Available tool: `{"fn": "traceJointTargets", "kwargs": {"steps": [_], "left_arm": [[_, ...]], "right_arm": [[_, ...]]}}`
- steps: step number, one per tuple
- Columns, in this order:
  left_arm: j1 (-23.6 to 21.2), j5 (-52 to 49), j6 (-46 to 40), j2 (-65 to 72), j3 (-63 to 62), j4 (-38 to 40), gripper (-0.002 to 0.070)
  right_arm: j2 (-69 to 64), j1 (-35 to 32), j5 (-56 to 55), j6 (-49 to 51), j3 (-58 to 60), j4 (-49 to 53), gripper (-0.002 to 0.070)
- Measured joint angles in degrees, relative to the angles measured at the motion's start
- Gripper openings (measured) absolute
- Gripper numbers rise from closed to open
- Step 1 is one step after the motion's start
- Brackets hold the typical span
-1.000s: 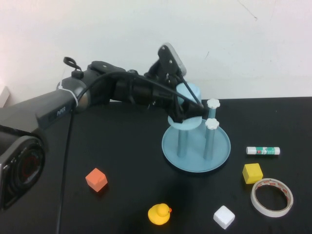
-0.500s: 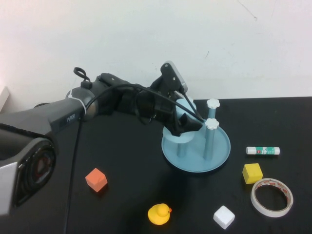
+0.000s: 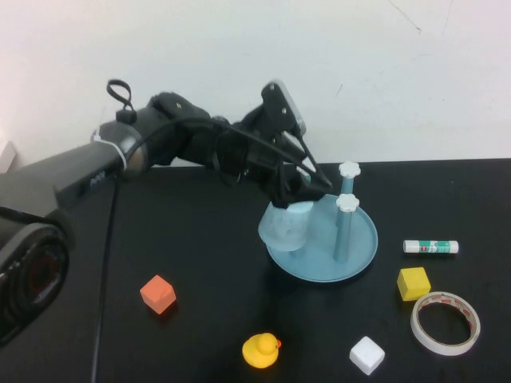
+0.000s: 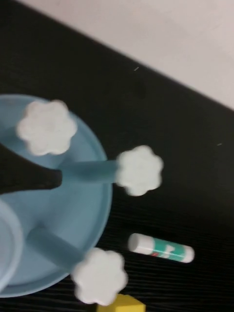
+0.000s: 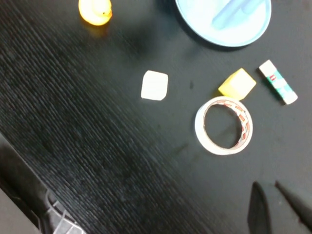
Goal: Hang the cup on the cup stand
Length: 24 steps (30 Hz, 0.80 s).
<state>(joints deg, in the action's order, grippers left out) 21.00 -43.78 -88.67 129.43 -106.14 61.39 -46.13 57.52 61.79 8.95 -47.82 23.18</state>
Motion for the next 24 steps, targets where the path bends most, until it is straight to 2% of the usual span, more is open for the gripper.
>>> {"fn": "traceJointTargets", "kwargs": {"steps": [1, 3, 5, 11, 12, 14, 17, 21, 24], "left_arm": [[0.0, 0.0, 0.29, -0.63, 0.0, -0.01, 0.0599], [0.0, 0.91, 2.63, -2.93, -0.02, -1.58, 0.0535], [0.04, 2.56, 7.23, -5.1, -0.02, -5.52, 0.0445], [0.04, 4.51, 26.73, -13.83, -0.02, -27.62, 0.0106], [0.04, 4.22, 29.52, -15.21, -0.02, -30.98, 0.0069], [0.04, 3.52, 36.63, -18.65, -0.02, -38.85, 0.0029], [0.04, 2.61, 45.42, -23.45, -0.02, -48.61, 0.0009], [0.04, 0.48, 53.97, -30.14, -0.02, -56.08, 0.0001], [0.04, -2.14, 56.89, -35.59, -0.02, -58.01, 0.0]], "right_arm": [[0.0, 0.0, -0.14, -0.3, 0.0, 0.0, 0.0], [0.31, 0.0, -0.41, -1.02, 0.0, 0.0, 0.0], [0.99, 0.0, -0.91, -1.26, 0.16, 0.0, 0.0], [4.75, 0.0, -5.52, -1.39, 3.13, 0.0, 0.0], [5.3, 0.0, -6.44, -1.49, 4.13, 0.05, 0.0], [6.49, 0.0, -8.36, -1.53, 6.36, 0.05, 0.0], [8.22, 0.0, -11.59, -1.53, 9.74, 0.05, 0.0], [9.86, 0.0, -15.95, -1.53, 13.79, 0.16, 0.0], [11.14, 0.0, -18.18, -1.53, 16.63, 0.13, 0.0]]}}
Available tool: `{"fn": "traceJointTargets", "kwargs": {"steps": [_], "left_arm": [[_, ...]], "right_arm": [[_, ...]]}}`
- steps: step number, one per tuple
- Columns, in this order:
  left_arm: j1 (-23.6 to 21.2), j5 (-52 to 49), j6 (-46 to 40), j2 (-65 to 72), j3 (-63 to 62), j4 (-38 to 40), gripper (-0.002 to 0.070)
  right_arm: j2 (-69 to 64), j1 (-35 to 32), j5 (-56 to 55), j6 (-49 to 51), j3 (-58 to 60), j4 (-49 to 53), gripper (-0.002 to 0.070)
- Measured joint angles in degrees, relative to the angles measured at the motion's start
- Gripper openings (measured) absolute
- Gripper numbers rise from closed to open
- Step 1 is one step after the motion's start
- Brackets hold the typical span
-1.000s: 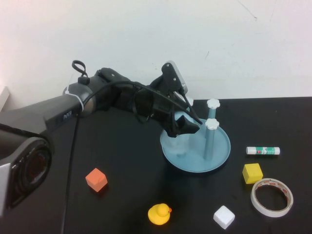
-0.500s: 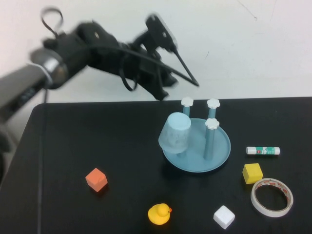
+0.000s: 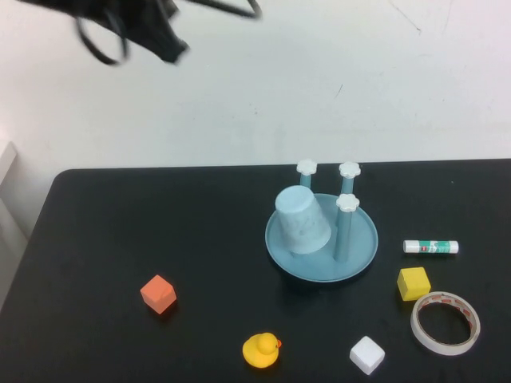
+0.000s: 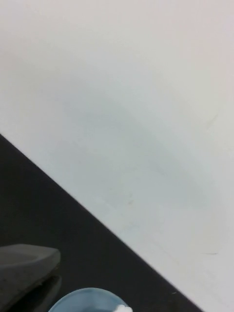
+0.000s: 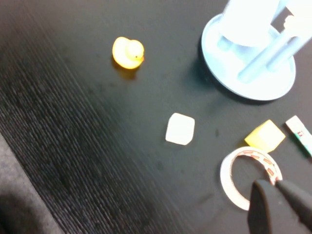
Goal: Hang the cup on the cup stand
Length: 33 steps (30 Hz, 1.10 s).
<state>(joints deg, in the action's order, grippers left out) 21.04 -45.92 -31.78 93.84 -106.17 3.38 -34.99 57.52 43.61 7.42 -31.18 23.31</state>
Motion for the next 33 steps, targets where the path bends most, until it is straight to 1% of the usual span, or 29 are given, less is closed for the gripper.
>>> {"fn": "traceJointTargets", "kwargs": {"steps": [4, 7, 13, 17, 24, 27, 33], "left_arm": [[0.0, -1.43, 1.84, -7.33, 2.1, -0.68, 0.0], [0.0, 1.2, 5.3, -13.75, 8.02, -3.38, 0.0], [0.0, 9.2, 14.69, -28.14, 26.45, -13.93, 0.0], [0.0, 12.6, 20.2, -38.8, 37.98, -17.88, 0.0], [0.0, 16.24, 27.31, -56.5, 57.68, -19.47, 0.0], [0.0, 16.53, 29.78, -63.61, 64.67, -19.47, 0.0], [0.0, 16.63, 32.99, -73.21, 75.33, -19.55, 0.0]], "right_arm": [[1.49, 0.0, -3.55, 0.0, 3.45, 0.22, 0.0], [2.45, 0.0, -6.0, 0.0, 5.55, 0.22, 0.0], [4.6, 0.0, -7.39, -0.24, 8.08, 0.12, 0.0], [5.85, 0.0, -8.65, -0.24, 8.23, 0.12, 0.0], [6.15, 0.0, -9.07, -0.24, 8.33, -1.06, 0.0], [6.15, 0.0, -9.07, -0.24, 8.33, -1.67, 0.0], [6.15, 0.0, -9.07, -0.24, 8.33, -1.81, -0.0001]]}}
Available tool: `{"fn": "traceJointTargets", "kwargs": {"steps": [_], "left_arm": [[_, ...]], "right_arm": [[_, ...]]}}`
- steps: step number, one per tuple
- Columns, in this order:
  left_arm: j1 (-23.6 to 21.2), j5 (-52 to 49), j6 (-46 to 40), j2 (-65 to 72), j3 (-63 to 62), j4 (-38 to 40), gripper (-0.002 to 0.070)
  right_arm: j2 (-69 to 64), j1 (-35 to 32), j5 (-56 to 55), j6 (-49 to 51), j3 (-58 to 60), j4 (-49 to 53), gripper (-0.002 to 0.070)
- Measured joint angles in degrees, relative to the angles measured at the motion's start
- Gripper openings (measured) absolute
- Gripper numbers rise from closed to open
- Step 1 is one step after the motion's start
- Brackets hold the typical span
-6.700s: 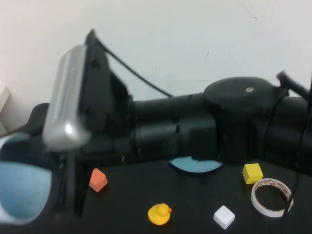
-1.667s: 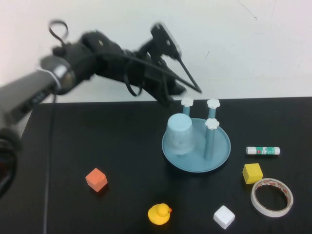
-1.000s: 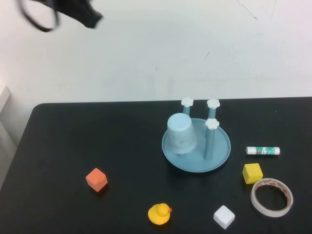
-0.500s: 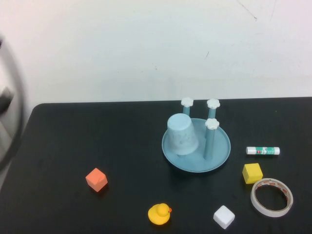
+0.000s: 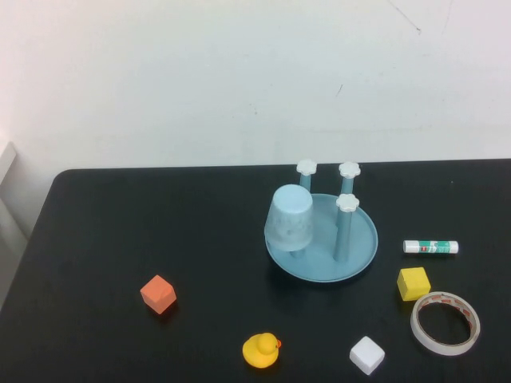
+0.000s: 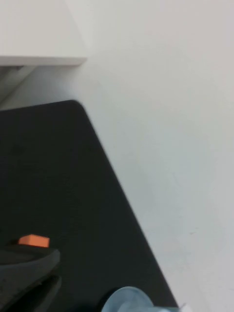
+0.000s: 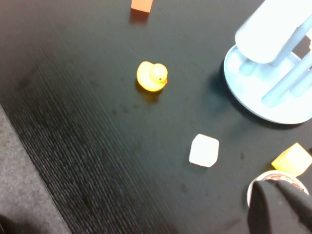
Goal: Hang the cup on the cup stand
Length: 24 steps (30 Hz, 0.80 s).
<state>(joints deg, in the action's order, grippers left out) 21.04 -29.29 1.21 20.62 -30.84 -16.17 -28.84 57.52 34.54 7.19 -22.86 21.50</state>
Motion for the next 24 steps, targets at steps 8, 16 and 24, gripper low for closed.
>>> {"fn": "traceJointTargets", "kwargs": {"steps": [8, 16, 24], "left_arm": [[0.0, -0.38, 0.83, -2.63, 6.99, 1.01, 0.0], [0.0, -4.14, 0.92, -2.63, 10.13, 1.42, 0.0], [0.0, -5.71, 1.21, -3.0, 11.86, 1.42, 0.0]], "right_arm": [[0.0, 0.0, 0.0, 0.0, 0.0, 0.0, -0.0001], [0.0, 0.0, 0.0, 0.0, 0.0, 0.0, -0.0001], [0.0, 0.0, 0.0, 0.0, 0.0, 0.0, -0.0001]]}}
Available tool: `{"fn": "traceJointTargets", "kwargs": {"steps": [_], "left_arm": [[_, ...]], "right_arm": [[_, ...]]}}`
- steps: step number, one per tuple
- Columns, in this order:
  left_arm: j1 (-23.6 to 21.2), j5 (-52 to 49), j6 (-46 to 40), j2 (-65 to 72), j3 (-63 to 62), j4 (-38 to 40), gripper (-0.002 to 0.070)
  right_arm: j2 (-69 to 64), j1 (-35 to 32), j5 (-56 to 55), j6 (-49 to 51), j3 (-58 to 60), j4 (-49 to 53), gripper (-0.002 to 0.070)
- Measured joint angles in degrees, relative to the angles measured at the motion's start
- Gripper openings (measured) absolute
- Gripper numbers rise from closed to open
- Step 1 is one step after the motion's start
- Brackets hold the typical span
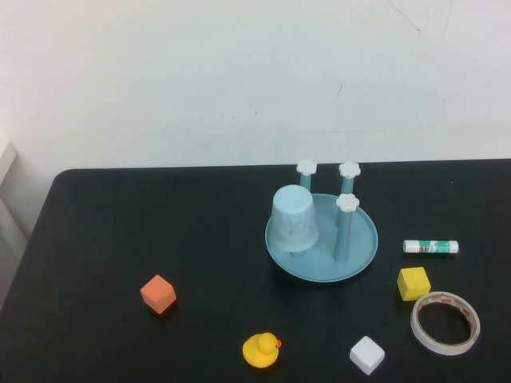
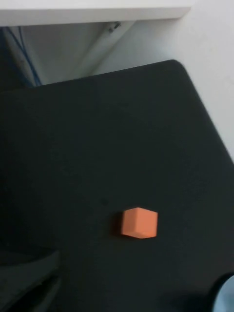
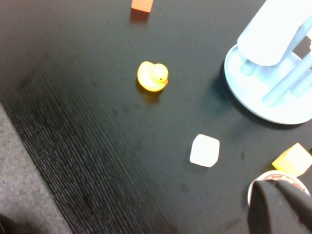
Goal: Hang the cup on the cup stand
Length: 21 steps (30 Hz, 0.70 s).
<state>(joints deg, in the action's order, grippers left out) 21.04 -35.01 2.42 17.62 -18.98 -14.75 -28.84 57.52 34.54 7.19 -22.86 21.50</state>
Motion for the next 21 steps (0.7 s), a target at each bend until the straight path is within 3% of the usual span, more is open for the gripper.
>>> {"fn": "traceJointTargets", "kwargs": {"steps": [7, 15, 21], "left_arm": [[-1.69, 1.14, 2.94, -8.39, 0.0, -1.51, 0.0], [-11.19, 3.08, 5.04, -18.38, 3.05, 0.65, -0.0001], [-14.75, 4.37, 4.73, -18.5, 10.43, 6.89, -0.0001]], "right_arm": [[0.0, 0.0, 0.13, 0.0, 0.0, 0.0, -0.0001], [0.0, 0.0, 0.13, 0.0, 0.0, 0.0, -0.0001], [0.0, 0.0, 0.2, 0.0, 0.0, -0.13, -0.0001]]}}
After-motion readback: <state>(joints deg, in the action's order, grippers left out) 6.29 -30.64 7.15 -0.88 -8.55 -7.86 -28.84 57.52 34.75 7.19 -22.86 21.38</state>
